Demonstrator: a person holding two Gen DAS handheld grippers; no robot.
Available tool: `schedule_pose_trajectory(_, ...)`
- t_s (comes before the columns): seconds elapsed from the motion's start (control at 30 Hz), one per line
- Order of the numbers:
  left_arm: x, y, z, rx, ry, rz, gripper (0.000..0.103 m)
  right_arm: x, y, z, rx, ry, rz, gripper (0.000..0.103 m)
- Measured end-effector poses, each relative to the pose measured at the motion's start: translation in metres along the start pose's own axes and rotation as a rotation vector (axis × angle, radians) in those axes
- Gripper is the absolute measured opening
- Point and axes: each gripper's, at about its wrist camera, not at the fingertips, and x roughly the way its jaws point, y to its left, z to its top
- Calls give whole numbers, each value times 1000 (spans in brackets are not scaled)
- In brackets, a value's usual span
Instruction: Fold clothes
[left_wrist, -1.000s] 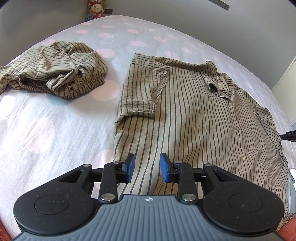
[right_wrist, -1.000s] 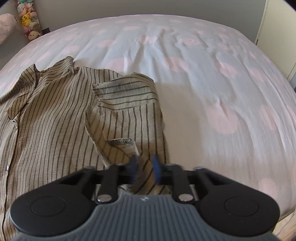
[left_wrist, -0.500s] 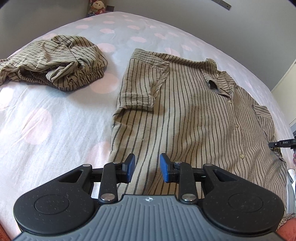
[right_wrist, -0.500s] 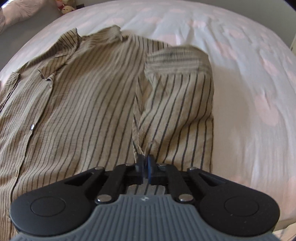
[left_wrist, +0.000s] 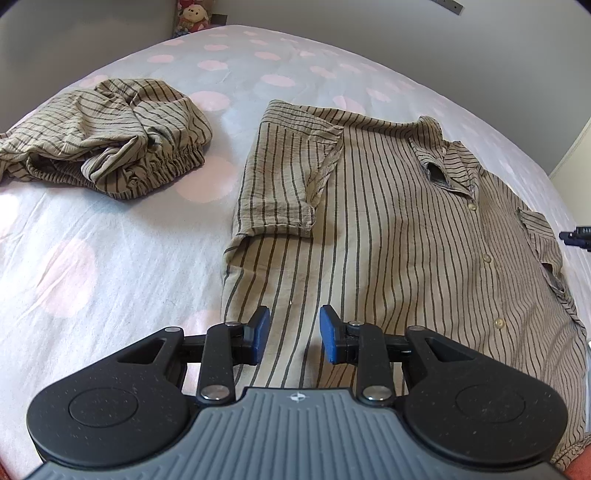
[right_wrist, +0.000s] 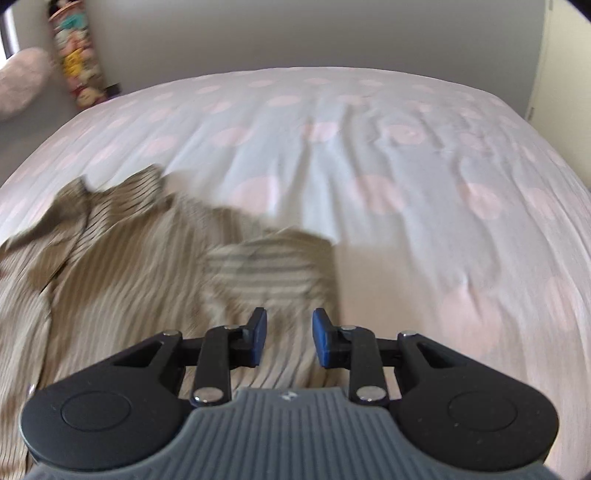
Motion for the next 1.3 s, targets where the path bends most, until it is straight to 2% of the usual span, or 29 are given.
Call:
schedule_pose_trajectory(0.13,6,0,6,-2,6,16,27,30,-28,21,141,-31,-5,32)
schedule_pose_trajectory(0.27,13,0,14,-4,12,29,27,56,-42,26,218,-26,8,39)
schedule_pose_trajectory(0.37,18,0,19,-5,16,38,27,72,-37,23,216,-10,40,44)
schedule_pose_trajectory(0.47,24,-4,22,5,12,34,27,79,-25,18,178,-29,47,57)
schedule_pose_trajectory(0.53,27,-5,21,2,14,31,27,83,-17,16,150,-38,38,58)
schedule_pose_trajectory(0.57,29,-6,21,-2,20,30,27,83,-14,15,128,-40,30,53)
schedule_pose_trajectory(0.6,31,-6,21,-4,25,29,27,84,-10,16,93,-40,20,30)
schedule_pose_trajectory(0.63,31,-7,21,-2,28,28,27,83,-8,17,67,-43,10,14)
schedule_pose_trajectory(0.67,30,-7,21,2,26,28,27,81,-8,18,60,-49,2,5)
schedule_pose_trajectory(0.87,25,-6,22,-8,11,37,27,69,-20,36,67,-129,-70,4)
schedule_pose_trajectory(1.1,18,4,21,-17,23,71,27,88,-14,36,70,-42,-82,7)
schedule_pose_trajectory(1.3,1,20,19,-52,6,63,38,45,-9,24,65,-73,-56,14)
